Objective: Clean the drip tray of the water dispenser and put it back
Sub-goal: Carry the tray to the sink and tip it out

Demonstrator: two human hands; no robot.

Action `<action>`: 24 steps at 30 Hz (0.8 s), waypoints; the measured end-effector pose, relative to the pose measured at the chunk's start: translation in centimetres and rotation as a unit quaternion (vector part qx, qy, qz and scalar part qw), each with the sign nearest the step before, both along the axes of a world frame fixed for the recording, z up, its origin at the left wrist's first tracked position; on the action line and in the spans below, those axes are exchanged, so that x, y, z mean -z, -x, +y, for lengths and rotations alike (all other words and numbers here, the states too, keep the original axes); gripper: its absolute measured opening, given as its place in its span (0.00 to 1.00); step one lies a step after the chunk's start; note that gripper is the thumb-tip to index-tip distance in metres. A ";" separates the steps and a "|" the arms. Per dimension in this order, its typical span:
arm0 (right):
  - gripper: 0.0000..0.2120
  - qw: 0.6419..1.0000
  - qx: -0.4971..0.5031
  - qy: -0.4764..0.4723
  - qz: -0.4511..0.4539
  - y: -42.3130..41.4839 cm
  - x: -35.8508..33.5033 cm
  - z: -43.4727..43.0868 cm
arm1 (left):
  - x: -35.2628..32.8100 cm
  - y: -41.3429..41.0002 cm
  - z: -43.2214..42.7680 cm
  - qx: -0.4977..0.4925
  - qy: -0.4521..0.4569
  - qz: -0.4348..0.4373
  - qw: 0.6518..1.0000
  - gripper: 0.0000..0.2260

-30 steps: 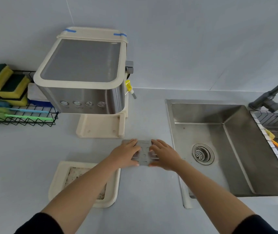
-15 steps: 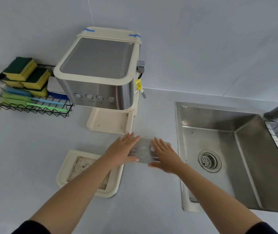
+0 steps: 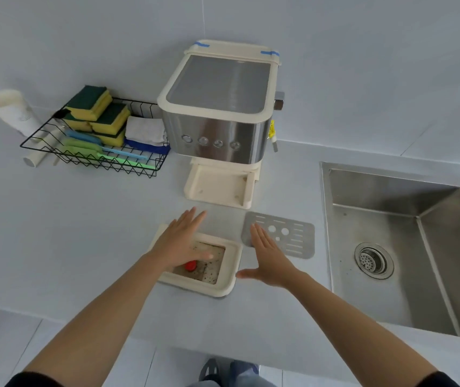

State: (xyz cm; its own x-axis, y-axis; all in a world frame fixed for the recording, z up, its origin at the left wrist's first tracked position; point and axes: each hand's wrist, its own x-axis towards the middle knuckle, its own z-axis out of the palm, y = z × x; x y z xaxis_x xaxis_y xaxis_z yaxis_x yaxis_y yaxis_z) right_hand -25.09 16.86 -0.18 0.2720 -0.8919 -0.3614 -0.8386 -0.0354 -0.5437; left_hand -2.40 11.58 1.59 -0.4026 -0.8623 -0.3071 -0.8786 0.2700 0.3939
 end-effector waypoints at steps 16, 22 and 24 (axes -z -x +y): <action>0.63 0.988 0.124 -0.035 -0.085 -6.0 0.0 3.6 | 1.3 -7.4 3.6 -0.094 -0.100 0.089 0.986 0.59; 0.62 0.982 0.123 -0.013 -0.140 -7.2 0.4 4.4 | 2.0 -7.6 3.9 -0.090 -0.086 0.108 0.986 0.60; 0.60 0.979 0.141 -0.003 -0.149 -7.1 0.7 4.3 | 2.1 -7.4 3.9 -0.093 -0.080 0.106 0.987 0.60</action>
State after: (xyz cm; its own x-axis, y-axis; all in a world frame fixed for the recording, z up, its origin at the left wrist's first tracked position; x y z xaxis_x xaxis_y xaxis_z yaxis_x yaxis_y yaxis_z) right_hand -17.95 21.20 -0.85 0.1092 -0.9446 -0.3095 -0.6179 0.1794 -0.7655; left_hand 5.01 15.45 -0.51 -0.3119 -0.8750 -0.3704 -0.8003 0.0319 0.5987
